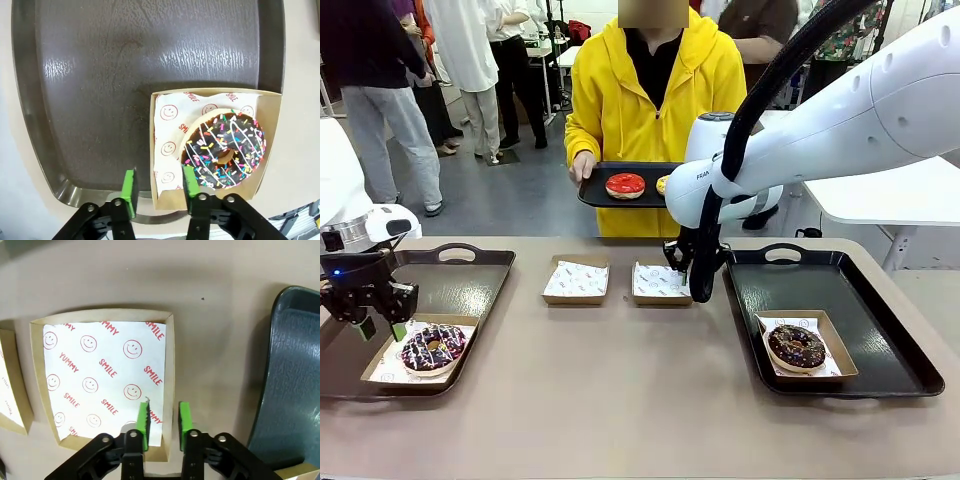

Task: Individually package the donuts and arrange them on the tray.
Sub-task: Place the picked Paper togo box on the Handle tray while simultaneously picking up another Paper togo box from the table with the other hand.

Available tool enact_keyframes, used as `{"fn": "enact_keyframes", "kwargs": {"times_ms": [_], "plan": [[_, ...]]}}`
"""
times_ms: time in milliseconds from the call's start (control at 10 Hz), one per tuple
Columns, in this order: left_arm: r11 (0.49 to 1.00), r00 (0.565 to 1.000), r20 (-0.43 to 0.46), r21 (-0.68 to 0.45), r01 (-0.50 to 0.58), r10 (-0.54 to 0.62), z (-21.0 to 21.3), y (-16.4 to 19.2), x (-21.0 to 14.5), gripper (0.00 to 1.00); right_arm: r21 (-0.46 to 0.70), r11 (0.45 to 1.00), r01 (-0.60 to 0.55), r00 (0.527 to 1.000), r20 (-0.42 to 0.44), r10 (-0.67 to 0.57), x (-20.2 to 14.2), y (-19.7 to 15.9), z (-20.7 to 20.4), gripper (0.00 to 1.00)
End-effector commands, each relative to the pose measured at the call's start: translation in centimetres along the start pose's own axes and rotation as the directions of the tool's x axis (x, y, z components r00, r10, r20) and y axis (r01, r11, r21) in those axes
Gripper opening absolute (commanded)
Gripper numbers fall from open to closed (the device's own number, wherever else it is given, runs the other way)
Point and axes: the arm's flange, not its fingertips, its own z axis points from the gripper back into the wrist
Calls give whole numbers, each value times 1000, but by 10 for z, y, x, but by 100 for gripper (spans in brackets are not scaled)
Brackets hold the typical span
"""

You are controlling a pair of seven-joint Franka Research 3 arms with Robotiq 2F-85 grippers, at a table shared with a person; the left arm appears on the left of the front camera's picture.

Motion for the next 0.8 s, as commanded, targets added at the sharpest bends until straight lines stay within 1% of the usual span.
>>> {"fn": "enact_keyframes", "kwargs": {"times_ms": [0,100,200,300,700], "plan": [[1000,1000,16,-3,-9,9,-10,2,-25,100,-18,1000,3,1000,13,-3,0,-1,-3,0],[1000,1000,15,-7,-10,10,-10,2,-25,90,-25,1000,6,1000,13,-6,0,0,-2,0],[1000,1000,15,-11,-10,10,-9,2,-25,98,-26,1000,11,1000,13,-10,0,0,-2,0],[1000,1000,15,-16,-10,10,-8,3,-25,100,-26,1000,18,1000,13,-17,0,0,-2,0],[998,1000,19,-55,-11,12,-3,5,-24,100,-28,999,32,999,7,-32,1,0,-1,0]]}}
